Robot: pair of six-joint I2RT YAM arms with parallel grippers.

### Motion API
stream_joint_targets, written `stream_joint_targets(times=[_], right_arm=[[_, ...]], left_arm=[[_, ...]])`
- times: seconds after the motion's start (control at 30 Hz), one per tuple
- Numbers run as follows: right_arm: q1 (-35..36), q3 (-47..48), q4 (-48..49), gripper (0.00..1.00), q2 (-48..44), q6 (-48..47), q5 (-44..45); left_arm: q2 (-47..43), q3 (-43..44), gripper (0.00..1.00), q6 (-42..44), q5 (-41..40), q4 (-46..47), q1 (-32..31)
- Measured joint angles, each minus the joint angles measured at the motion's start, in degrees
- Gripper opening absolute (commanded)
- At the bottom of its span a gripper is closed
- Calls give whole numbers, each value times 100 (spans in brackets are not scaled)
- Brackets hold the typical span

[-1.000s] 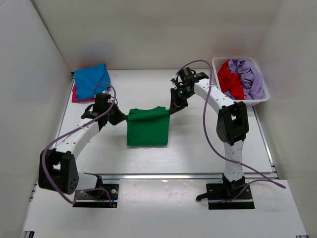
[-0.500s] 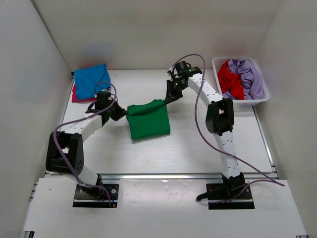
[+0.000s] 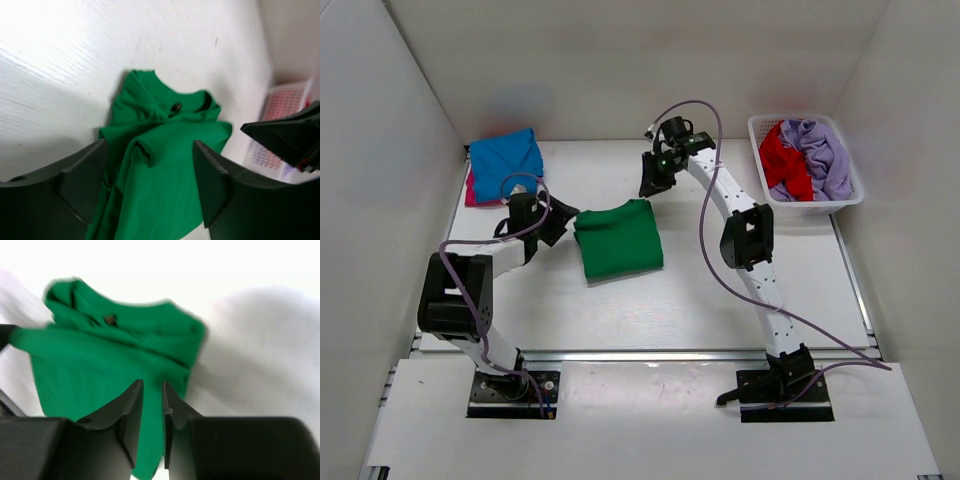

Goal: Fold and stack the t-shirts
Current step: Fold the long partially folded tshirt into a neat square, then put the neatly folded tshirt into the corner of the board with the left arm

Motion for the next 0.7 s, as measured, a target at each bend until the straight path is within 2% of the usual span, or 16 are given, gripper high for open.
stream_joint_targets(times=[0.1, 0.17, 0.37, 0.5, 0.7], right_arm=[[44, 706, 61, 33, 223, 63, 81], [61, 970, 133, 37, 245, 105, 101], [9, 1176, 37, 37, 225, 35, 289], [-79, 1154, -219, 38, 190, -37, 455], [-308, 592, -455, 39, -516, -98, 636]], left_arm=[[28, -367, 83, -369, 120, 796, 199], [37, -463, 82, -498, 188, 1058, 321], [127, 52, 80, 9, 555, 994, 378], [48, 133, 81, 452, 608, 527, 160], [-107, 136, 85, 1233, 70, -918, -343]])
